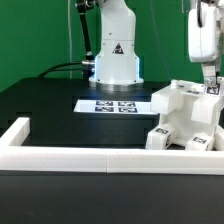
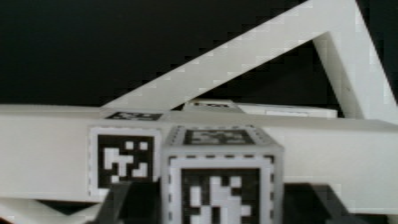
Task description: Assemble chair
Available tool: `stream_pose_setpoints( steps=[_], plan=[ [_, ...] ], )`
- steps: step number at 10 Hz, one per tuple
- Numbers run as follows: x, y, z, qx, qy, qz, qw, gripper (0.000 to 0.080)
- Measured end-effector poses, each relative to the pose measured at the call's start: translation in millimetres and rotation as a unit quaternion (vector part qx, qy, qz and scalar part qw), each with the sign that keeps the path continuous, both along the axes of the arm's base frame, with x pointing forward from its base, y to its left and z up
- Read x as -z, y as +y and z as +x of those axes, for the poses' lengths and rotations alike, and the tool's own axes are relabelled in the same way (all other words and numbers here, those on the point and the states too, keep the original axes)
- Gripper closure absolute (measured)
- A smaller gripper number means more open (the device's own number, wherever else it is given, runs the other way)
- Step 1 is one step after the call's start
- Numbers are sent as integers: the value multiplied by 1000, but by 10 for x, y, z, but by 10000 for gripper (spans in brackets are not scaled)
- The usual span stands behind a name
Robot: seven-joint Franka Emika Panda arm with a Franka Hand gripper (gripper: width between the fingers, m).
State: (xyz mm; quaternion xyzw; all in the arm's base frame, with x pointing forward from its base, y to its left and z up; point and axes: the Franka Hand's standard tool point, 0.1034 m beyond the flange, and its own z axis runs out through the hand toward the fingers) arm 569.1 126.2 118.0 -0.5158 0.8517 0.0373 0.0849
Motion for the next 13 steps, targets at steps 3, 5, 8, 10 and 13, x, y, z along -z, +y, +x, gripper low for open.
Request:
stream_pose_setpoints(
  steps=[3,5,8,10,13],
  plan=[
    [-2,10,6,0,-3,4,1000,509],
    [1,15,4,-11,-4,3,1000,473],
    [-33,-59,5,-92,-11,-4,996,175],
    [-75,-43,-13,-143,-19,-6,989,156],
    [-114,-29,-49,-155,-21,-4,988,150]
  ],
)
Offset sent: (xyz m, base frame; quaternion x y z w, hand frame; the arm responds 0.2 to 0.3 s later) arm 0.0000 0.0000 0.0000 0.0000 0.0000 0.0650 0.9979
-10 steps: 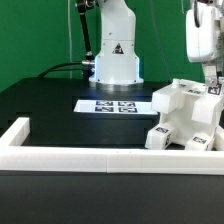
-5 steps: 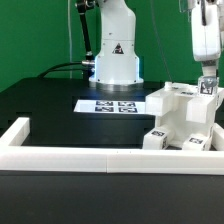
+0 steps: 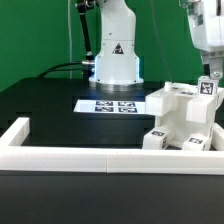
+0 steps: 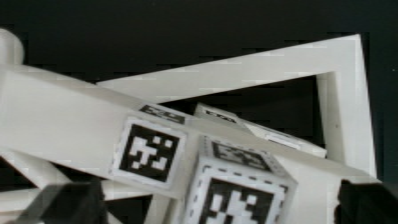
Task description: Assemble chair
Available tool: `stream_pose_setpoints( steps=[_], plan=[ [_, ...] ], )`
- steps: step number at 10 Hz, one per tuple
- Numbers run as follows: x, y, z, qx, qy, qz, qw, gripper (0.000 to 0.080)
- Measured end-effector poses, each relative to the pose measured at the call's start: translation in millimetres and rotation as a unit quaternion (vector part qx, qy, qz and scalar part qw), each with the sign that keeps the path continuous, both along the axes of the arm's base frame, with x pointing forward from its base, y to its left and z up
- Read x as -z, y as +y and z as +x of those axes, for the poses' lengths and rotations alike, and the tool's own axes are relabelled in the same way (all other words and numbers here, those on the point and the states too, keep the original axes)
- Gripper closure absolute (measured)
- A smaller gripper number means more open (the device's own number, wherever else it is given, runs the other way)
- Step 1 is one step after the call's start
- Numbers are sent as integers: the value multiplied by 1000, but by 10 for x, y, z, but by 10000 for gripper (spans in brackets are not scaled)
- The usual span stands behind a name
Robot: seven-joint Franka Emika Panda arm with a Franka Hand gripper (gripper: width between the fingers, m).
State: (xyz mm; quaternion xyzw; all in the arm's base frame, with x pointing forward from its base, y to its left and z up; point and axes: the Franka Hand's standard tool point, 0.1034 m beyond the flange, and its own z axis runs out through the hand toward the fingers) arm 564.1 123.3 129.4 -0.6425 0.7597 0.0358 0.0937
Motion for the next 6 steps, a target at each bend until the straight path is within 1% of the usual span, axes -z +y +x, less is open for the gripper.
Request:
stream_pose_setpoints(
  steps=[3,4,5,6],
  plan=[
    [6,2,-7,-7,0,-1,1000,150],
    [7,20,-72,-80,-6,-16,997,150],
    [-17,7,-131,-187,-12,-31,982,150],
    [-28,-20,-113,-220,-29,-32,975,150]
  ],
)
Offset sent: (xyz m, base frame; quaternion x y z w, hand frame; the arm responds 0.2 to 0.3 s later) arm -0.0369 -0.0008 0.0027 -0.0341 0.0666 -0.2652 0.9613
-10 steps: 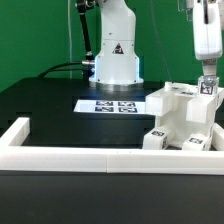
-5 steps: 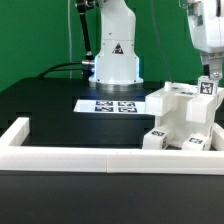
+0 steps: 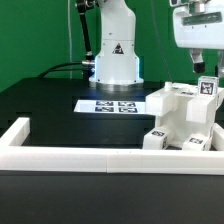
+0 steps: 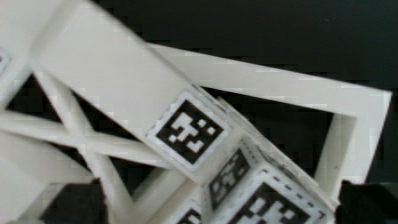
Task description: Assemble chair
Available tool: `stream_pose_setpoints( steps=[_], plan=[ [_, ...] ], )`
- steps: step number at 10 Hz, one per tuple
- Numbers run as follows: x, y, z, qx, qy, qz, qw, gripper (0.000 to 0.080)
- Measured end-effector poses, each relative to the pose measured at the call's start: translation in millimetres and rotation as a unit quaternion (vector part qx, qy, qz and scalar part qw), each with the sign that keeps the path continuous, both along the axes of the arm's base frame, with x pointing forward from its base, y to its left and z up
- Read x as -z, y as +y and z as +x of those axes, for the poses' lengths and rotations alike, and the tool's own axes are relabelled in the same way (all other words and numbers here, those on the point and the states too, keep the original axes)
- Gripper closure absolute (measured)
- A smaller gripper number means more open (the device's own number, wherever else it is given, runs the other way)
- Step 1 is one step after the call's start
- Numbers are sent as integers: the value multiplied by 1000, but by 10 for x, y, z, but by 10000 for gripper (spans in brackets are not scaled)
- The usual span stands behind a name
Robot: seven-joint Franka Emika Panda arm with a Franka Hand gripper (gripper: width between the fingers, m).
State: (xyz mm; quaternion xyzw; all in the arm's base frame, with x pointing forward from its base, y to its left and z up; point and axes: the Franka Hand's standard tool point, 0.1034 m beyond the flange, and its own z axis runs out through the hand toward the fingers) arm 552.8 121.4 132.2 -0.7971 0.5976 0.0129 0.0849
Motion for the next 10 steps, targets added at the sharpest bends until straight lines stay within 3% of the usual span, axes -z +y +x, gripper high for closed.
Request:
stream_pose_setpoints(
  steps=[6,8,10],
  plan=[
    [11,10,-35,-52,3,-5,999,150],
    [-38,-36,-89,-204,-10,-17,979,150],
    [-77,-179,-181,-280,-11,-5,960,150]
  ],
)
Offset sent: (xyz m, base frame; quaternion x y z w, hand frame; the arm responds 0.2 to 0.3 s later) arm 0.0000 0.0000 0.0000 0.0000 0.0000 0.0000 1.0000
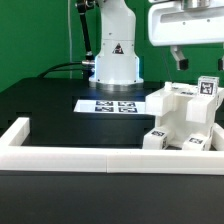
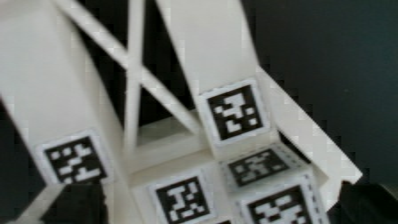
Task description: Assemble chair
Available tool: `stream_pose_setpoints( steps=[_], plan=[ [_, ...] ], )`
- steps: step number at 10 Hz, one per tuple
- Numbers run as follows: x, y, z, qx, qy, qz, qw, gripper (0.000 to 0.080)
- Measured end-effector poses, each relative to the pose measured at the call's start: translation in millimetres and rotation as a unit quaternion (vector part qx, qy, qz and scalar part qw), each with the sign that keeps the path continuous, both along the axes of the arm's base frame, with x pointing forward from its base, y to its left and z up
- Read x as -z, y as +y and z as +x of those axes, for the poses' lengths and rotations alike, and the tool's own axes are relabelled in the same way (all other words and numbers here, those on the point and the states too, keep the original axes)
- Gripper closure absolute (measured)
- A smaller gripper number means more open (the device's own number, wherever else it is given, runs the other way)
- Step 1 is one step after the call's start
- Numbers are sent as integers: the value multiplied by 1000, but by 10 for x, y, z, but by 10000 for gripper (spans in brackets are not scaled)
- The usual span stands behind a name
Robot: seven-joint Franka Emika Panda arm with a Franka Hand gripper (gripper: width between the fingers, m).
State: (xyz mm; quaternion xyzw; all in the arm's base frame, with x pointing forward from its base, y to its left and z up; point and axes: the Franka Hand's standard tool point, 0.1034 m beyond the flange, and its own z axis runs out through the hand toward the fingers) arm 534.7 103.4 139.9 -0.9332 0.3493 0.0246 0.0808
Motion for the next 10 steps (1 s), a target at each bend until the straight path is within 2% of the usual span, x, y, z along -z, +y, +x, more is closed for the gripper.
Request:
stream_pose_setpoints(
  steps=[1,5,6,9,10],
  plan=[
    [-14,-63,-22,4,8,7,1000,150],
    [2,-52,-43,-18,6,-1,1000,150],
    [-9,-54,-131,-86,3,-16,996,150],
    [12,-82,-524,-145,7,-6,989,150],
    [17,-87,-573,-145,9,-5,989,150]
  ],
)
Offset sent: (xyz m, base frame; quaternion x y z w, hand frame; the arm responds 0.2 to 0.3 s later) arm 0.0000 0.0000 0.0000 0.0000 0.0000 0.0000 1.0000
